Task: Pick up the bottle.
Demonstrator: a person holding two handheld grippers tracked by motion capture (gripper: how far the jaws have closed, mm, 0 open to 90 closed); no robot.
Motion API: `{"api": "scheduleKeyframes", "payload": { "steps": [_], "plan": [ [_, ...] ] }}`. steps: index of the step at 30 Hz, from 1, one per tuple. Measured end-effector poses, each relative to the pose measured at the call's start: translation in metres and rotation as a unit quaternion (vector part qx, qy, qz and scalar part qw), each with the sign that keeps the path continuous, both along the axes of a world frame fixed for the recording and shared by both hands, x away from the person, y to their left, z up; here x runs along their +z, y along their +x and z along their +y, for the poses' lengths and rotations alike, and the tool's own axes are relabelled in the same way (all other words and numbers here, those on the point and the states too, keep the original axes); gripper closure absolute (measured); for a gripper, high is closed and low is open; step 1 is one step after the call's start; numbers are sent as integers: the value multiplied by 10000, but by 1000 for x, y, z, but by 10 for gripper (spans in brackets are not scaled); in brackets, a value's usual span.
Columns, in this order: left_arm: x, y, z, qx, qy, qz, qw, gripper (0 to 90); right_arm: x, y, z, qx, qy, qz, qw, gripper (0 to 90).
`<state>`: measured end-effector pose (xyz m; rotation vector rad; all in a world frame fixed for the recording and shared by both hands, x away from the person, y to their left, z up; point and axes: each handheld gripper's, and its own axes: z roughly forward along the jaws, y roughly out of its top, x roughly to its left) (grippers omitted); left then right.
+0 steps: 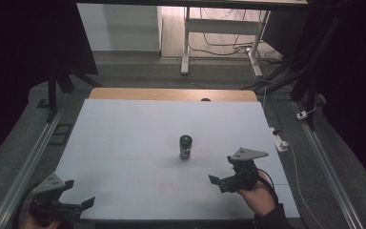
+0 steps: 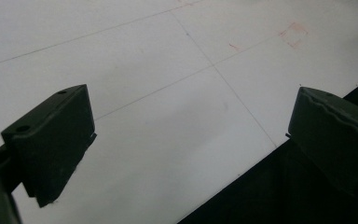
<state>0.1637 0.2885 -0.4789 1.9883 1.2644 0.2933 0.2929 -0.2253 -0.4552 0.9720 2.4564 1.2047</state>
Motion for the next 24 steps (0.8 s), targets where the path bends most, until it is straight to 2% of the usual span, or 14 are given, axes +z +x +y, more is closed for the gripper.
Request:
{"api": "scheduleKeyframes", "payload": {
  "steps": [8, 14, 17, 24],
  "plan": [
    [0, 0, -1, -19, 13, -1, 10000, 13, -3, 11, 12, 143, -37, -18, 9999, 0],
    [0, 0, -1, -20, 11, 0, 10000, 13, -6, 21, 20, 133, -63, 10, 9999, 0],
    [0, 0, -1, -24, 12, -1, 10000, 12, -7, 26, 24, 235, -28, 19, 9997, 0],
    [0, 0, -1, -36, 16, -4, 10000, 12, -13, 34, 37, 309, -233, -17, 9993, 0]
  ]
}}
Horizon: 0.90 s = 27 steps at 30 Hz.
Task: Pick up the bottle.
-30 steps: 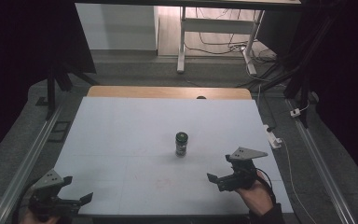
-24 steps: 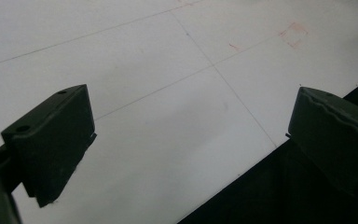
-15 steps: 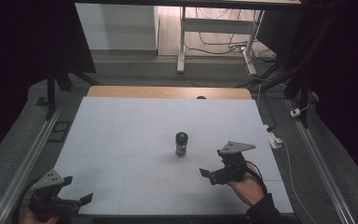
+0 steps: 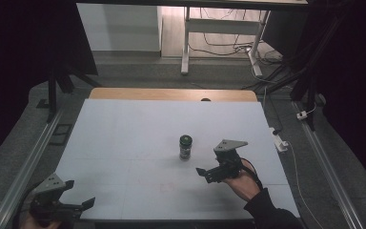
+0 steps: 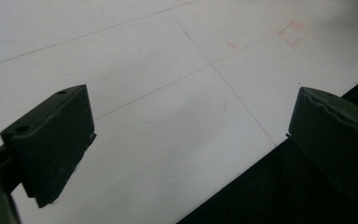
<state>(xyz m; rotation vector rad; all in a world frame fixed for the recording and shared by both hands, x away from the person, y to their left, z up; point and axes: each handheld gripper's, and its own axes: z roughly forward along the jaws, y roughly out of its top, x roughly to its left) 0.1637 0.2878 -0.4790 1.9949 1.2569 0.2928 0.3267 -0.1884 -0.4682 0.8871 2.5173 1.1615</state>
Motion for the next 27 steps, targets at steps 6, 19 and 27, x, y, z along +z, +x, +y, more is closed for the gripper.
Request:
{"api": "scheduleKeyframes", "payload": {
  "steps": [6, 19, 27],
  "plan": [
    [0, 0, 0, 2, -2, 2, 10000, 11, -4, 8, 9, -27, -57, -44, 10000, 0],
    [0, 0, 0, -9, -1, 2, 10000, 10, -10, 25, 25, -19, -172, 29, 9998, 0],
    [0, 0, 0, -16, -1, 3, 10000, 9, -14, 37, 36, -1, -213, 119, 9997, 0]
  ]
}}
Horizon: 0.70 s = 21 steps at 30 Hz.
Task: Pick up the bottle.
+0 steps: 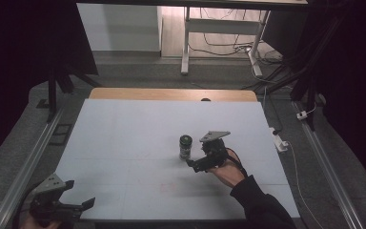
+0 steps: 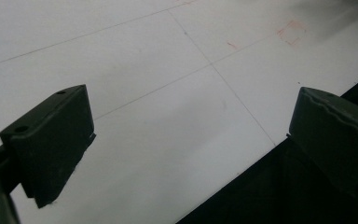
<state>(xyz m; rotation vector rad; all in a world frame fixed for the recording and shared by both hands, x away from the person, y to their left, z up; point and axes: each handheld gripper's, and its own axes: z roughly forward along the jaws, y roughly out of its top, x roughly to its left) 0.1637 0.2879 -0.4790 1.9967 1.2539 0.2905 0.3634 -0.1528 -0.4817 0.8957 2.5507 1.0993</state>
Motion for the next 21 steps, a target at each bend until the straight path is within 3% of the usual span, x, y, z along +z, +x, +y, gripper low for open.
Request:
{"api": "scheduleKeyframes", "payload": {
  "steps": [21],
  "plan": [
    [0, 0, 0, -18, 6, 8, 10000, 8, -17, 21, 26, 84, -271, -5, 9996, 0]
  ]
}}
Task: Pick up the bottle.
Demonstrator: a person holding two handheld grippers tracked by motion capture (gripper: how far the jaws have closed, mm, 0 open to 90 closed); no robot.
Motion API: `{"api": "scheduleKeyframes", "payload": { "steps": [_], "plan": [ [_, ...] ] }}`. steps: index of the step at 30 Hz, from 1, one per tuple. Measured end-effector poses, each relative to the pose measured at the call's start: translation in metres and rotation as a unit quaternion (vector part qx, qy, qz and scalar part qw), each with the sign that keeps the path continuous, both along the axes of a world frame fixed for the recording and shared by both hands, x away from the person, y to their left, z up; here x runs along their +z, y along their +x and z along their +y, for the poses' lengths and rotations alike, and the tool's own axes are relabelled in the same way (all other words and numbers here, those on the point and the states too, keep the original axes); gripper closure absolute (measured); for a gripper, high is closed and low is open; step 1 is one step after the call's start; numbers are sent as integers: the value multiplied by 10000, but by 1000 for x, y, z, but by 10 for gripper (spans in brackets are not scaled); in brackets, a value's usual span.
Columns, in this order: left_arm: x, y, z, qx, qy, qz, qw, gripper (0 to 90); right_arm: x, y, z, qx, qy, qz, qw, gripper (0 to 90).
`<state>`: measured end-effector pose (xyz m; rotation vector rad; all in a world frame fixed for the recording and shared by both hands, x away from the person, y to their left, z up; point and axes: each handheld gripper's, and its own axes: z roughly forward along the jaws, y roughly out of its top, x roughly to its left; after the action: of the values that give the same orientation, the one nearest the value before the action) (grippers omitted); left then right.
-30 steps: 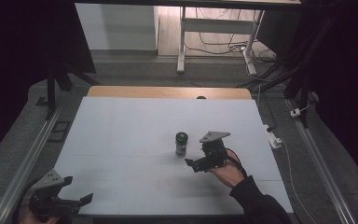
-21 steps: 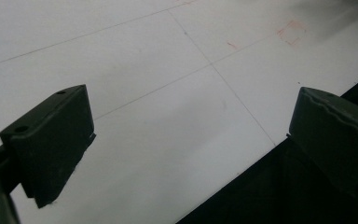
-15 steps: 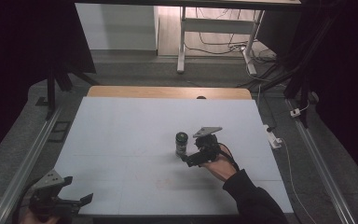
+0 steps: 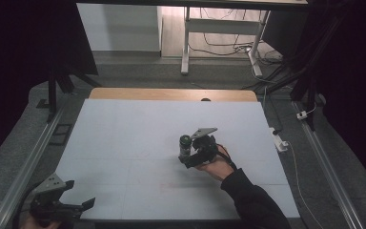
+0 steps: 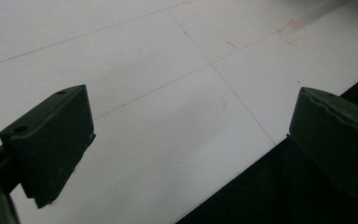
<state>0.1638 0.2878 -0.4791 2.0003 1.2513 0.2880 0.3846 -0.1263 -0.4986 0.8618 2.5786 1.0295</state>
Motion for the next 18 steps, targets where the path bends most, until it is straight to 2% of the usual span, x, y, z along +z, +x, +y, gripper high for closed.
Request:
{"api": "scheduleKeyframes", "payload": {
  "steps": [9, 13, 18],
  "plan": [
    [0, 0, 0, -7, -3, 2, 10000, 8, -4, 5, 3, 9, -11, -32, 10000, 11],
    [0, 0, 0, -10, 1, 6, 10000, 8, -2, 6, 2, 27, 89, -64, 9999, 79],
    [0, 0, 0, -12, 9, 12, 10000, 8, -3, 7, 1, 161, 205, -8, 9997, 221]
  ]
}}
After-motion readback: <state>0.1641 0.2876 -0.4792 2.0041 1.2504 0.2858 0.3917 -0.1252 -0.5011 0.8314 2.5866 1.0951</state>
